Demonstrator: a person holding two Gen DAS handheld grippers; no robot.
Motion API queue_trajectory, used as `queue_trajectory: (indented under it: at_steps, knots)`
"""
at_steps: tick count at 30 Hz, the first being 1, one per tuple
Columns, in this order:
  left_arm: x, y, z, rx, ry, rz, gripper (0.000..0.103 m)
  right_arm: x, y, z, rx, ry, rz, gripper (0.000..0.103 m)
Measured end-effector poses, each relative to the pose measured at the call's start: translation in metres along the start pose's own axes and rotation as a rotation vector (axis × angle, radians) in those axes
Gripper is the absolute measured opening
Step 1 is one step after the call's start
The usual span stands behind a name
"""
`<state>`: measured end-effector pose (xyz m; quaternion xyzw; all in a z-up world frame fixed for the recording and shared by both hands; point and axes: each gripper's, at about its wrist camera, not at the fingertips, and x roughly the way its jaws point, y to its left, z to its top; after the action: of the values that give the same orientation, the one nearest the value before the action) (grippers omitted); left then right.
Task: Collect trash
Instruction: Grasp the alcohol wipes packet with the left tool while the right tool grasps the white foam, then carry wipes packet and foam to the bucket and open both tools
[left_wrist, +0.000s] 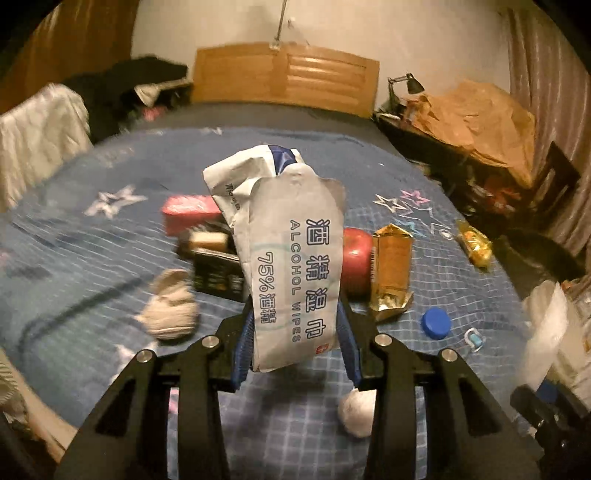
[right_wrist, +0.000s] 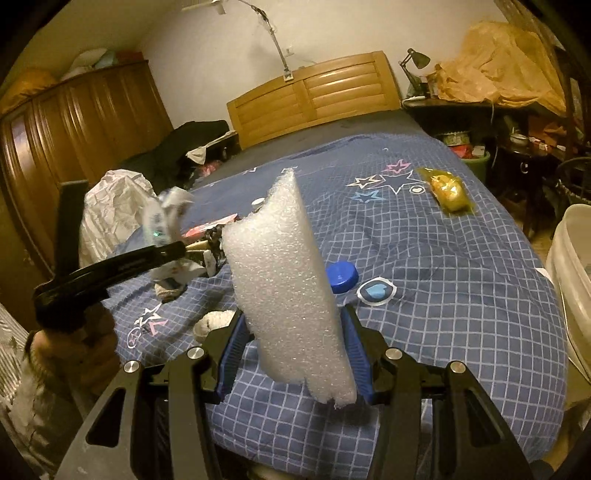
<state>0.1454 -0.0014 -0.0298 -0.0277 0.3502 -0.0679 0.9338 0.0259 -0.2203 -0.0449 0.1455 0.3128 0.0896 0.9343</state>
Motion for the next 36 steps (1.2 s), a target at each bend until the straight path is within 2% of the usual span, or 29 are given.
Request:
queue_trajectory:
  at_steps: [7,18,28,36]
  knots:
    - [-0.026,-0.011,-0.009,0.063,-0.066,0.109,0.039,-0.011,0.015,-0.005,-0.038,-0.023,-0.012,0.052]
    - [-0.051,-0.022,-0.01,0.096,-0.121,0.127,0.039,-0.039,0.019,-0.001,-0.06,-0.08,-0.045,0.052]
    - [-0.06,-0.08,0.006,0.166,-0.17,0.053,0.039,-0.081,-0.024,0.015,-0.021,-0.174,-0.148,0.052]
    - [-0.053,-0.161,0.014,0.263,-0.169,-0.073,0.039,-0.131,-0.087,0.028,0.043,-0.263,-0.287,0.052]
